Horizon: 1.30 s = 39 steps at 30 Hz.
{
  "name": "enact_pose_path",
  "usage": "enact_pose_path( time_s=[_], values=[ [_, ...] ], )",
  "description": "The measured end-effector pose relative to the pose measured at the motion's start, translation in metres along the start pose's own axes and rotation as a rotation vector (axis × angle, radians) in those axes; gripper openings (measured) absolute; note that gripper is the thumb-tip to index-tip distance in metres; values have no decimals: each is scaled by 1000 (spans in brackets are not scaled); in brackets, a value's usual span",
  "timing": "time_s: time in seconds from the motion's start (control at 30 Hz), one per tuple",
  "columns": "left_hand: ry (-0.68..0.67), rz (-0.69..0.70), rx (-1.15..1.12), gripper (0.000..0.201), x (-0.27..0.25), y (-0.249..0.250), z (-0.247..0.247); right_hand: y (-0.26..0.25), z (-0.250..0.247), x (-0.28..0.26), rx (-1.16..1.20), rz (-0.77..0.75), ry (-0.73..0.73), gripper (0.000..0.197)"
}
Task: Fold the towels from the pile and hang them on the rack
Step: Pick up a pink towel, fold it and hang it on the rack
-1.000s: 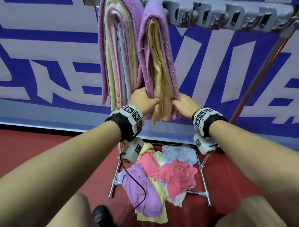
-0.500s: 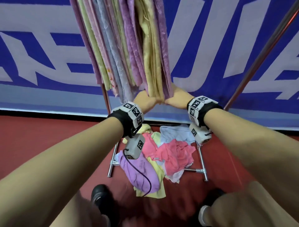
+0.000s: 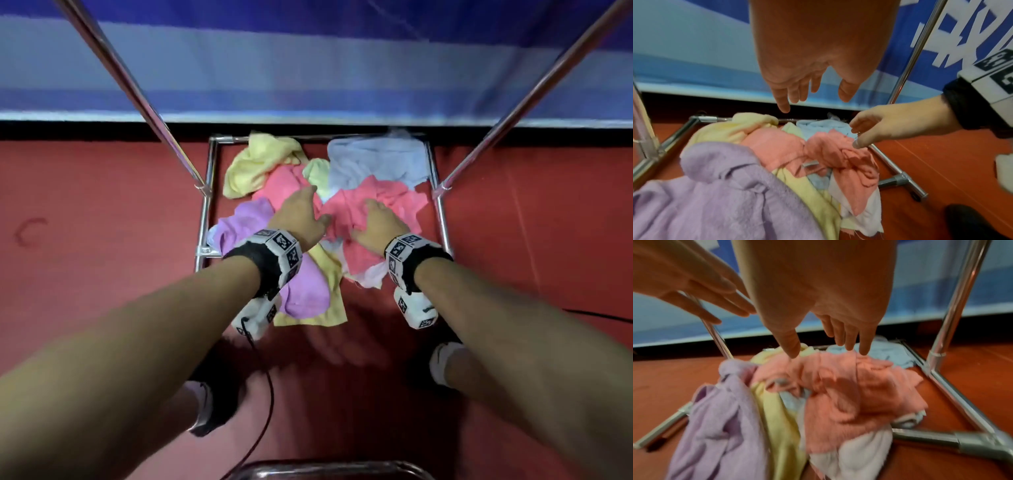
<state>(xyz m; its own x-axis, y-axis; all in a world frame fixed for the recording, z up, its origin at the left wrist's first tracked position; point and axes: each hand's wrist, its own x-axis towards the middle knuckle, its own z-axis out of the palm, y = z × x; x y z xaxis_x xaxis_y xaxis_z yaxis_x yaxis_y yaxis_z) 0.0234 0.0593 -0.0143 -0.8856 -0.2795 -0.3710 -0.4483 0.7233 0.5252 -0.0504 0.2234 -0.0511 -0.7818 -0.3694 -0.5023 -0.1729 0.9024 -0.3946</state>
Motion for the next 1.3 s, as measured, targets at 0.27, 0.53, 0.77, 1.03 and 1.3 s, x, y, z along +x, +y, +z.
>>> enact_pose_path(
  time_s=[0.27,0.53,0.77,1.03,1.3],
  values=[
    [-127,1,24,70,28,-5,45,45,38,27,-60,86,88,8],
    [-93,152,-103,80,-2,32,-7,-22,-36,-21,507,-254,287,7],
    [157,377,-164,66,-63,84,-105,-84,-146,-109,310,-563,238,23],
    [390,200,-636,27,-113,92,-153,-54,-175,-166,62,-297,391,8],
    [-11,490,-209,31,-136,101,-132,-90,-167,-195,84,-467,485,30]
  ],
)
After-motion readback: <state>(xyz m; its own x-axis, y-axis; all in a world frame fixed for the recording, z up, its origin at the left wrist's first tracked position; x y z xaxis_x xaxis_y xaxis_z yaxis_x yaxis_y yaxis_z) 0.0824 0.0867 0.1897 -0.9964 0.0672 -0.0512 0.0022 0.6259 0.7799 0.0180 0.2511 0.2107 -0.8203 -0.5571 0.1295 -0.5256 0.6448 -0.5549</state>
